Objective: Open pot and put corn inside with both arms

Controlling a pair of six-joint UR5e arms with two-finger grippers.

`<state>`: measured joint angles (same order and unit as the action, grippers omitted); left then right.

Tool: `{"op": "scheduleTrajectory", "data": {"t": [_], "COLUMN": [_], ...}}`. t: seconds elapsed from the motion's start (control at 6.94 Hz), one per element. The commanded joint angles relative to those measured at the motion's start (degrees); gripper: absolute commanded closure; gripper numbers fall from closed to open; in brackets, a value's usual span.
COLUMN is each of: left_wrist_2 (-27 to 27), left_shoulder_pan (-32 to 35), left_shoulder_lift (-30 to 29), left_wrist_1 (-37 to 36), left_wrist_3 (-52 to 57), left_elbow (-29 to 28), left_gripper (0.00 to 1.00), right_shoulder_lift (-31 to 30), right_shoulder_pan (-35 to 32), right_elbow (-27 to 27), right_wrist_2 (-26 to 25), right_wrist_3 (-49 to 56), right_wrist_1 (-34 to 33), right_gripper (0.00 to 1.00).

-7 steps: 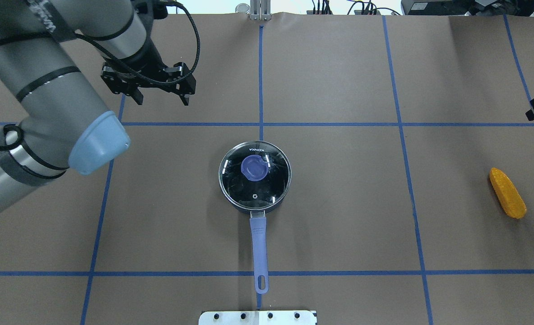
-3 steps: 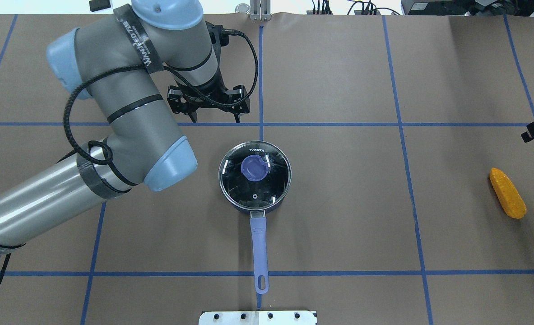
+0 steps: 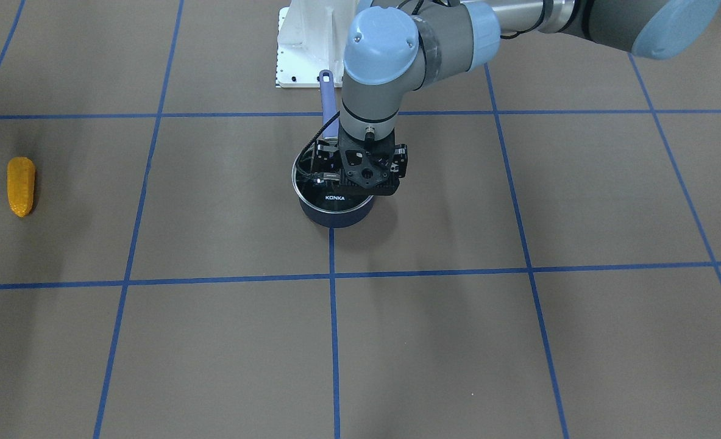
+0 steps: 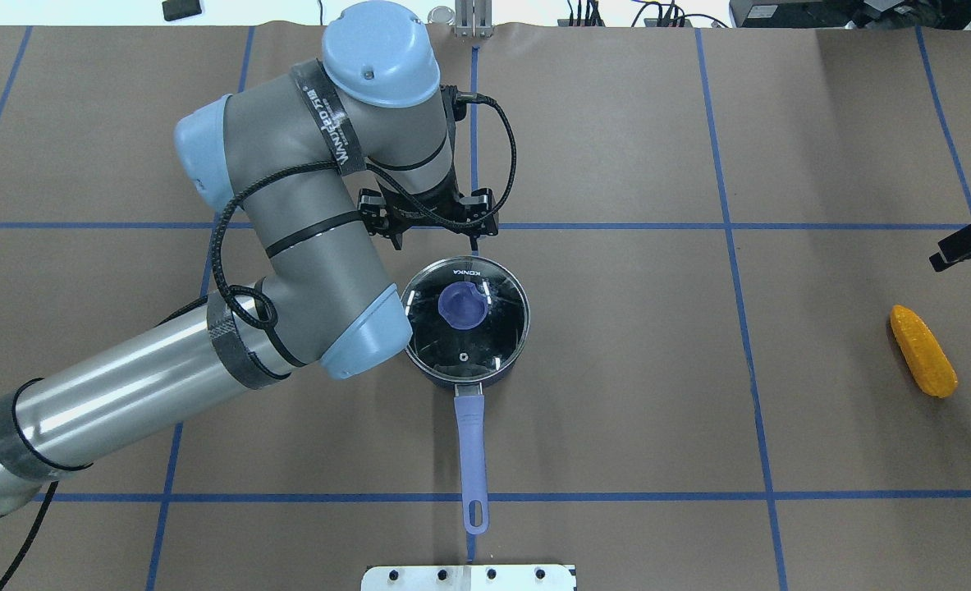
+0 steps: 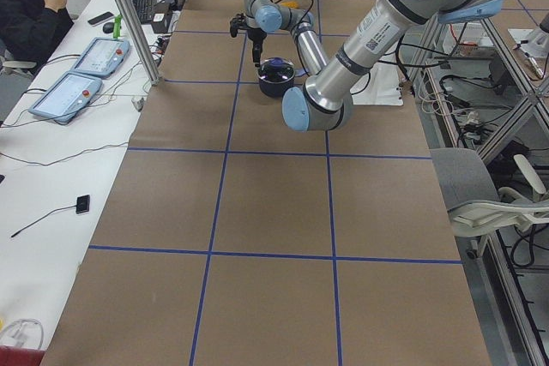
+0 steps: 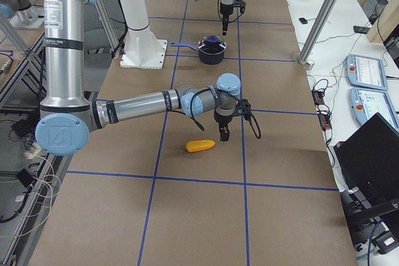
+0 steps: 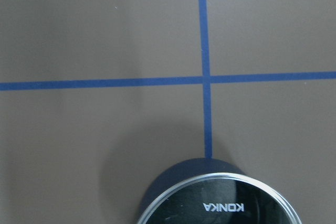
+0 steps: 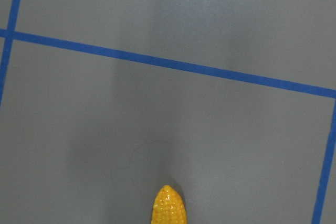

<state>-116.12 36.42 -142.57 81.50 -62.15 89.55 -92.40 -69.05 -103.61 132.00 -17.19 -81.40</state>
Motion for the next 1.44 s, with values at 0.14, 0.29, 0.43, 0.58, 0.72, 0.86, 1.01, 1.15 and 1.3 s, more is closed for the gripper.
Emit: {"op": "scheduleTrajectory", "data": {"t": [0.14, 0.29, 0.43, 0.58, 0.72, 0.86, 1.01, 1.15, 1.3], "left_wrist_2": [1.9, 2.4, 2.4, 2.4, 2.4, 2.5, 2.4, 2.4, 2.4], "left_shoulder_pan": [-3.5, -4.6, -4.9, -4.9, -5.1, -5.2, -5.5, -5.5, -5.5], "left_shoulder_lift": [-0.2, -0.7, -0.5, -0.4, -0.4, -0.3, -0.3, -0.4, -0.4], "left_wrist_1": [0.1, 0.2, 0.2, 0.3, 0.4, 0.5, 0.7, 0.7, 0.7], "left_wrist_3": [-2.4, -3.9, -3.9, -3.9, -3.9, -3.9, -4.0, -4.2, -4.3], "left_elbow": [-0.2, -0.1, -0.2, -0.6, -1.5, -1.5, -1.5, -1.4, -1.3], "left_gripper": [0.00, 0.00, 0.01, 0.02, 0.02, 0.03, 0.08, 0.22, 0.37], "right_shoulder_lift": [-0.5, -0.5, -0.5, -0.5, -0.6, -0.5, -0.5, -0.5, -0.5], "right_shoulder_pan": [1.7, 2.0, 2.1, 2.1, 2.1, 2.1, 2.2, 2.2, 2.2], "right_elbow": [-0.4, -0.4, -0.3, -0.2, -0.1, -0.1, -0.1, 0.0, 0.0], "right_wrist_2": [0.0, 0.0, -0.1, -0.1, -0.3, -0.3, -0.3, -0.5, -0.6], "right_wrist_3": [-2.1, -2.0, -2.0, -2.0, -2.0, -2.0, -2.0, -1.9, -1.9], "right_wrist_1": [2.1, 2.1, 2.1, 2.0, 2.1, 2.0, 2.1, 2.1, 2.1], "right_gripper": [0.03, 0.03, 0.03, 0.03, 0.02, 0.02, 0.02, 0.02, 0.02]}}
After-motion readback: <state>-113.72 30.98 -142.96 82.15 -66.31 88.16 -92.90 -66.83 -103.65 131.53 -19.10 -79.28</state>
